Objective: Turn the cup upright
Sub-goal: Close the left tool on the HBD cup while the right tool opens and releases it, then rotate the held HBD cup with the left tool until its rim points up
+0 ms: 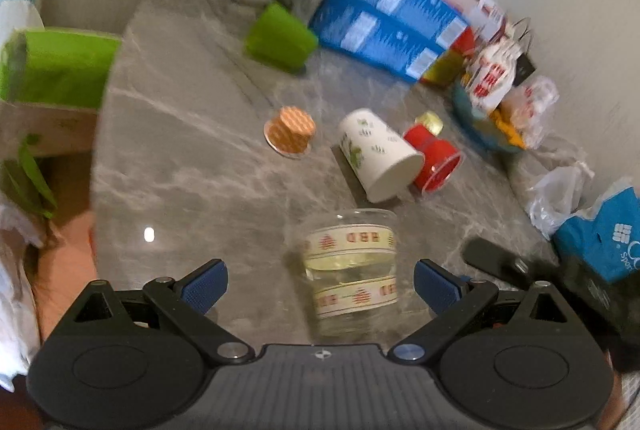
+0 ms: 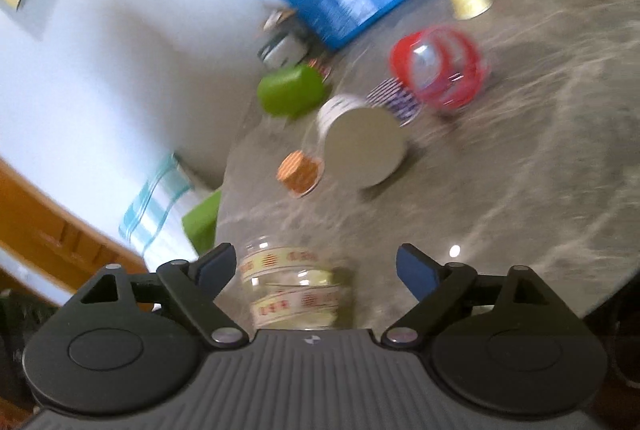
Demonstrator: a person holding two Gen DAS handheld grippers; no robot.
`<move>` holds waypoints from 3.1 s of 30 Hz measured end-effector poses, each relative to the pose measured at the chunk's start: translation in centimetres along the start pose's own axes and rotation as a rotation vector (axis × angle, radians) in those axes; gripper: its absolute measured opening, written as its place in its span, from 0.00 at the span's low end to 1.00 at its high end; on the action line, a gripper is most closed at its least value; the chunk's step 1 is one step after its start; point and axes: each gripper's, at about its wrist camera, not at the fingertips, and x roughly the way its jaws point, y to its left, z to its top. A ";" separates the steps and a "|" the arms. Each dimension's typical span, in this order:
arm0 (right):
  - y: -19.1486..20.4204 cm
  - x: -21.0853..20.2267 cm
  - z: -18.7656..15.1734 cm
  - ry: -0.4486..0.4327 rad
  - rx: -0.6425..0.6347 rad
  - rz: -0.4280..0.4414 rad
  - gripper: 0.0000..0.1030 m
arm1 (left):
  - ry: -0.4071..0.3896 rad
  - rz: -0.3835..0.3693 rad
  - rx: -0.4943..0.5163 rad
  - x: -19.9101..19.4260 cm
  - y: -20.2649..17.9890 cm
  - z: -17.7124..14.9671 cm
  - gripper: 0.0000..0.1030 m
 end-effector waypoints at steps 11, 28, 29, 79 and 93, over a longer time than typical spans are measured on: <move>-3.1 -2.8 -0.7 -0.058 -0.018 -0.032 0.91 | 0.129 0.103 -0.027 5.0 -3.8 0.9 0.93; -3.1 -3.0 -1.8 -0.025 -0.171 -0.024 0.92 | 0.145 0.198 0.015 6.6 -5.6 0.6 0.68; -3.1 -3.0 -1.8 -0.024 -0.171 -0.023 0.92 | 0.144 0.198 0.014 6.6 -5.5 0.6 0.65; -5.6 -8.4 -5.7 -0.277 -0.239 -0.029 0.91 | -0.963 0.213 0.398 4.6 -6.1 -15.0 0.62; -6.5 -8.2 -10.5 -0.318 -0.206 -0.033 0.91 | -1.024 0.202 0.491 6.6 -4.9 -18.0 0.62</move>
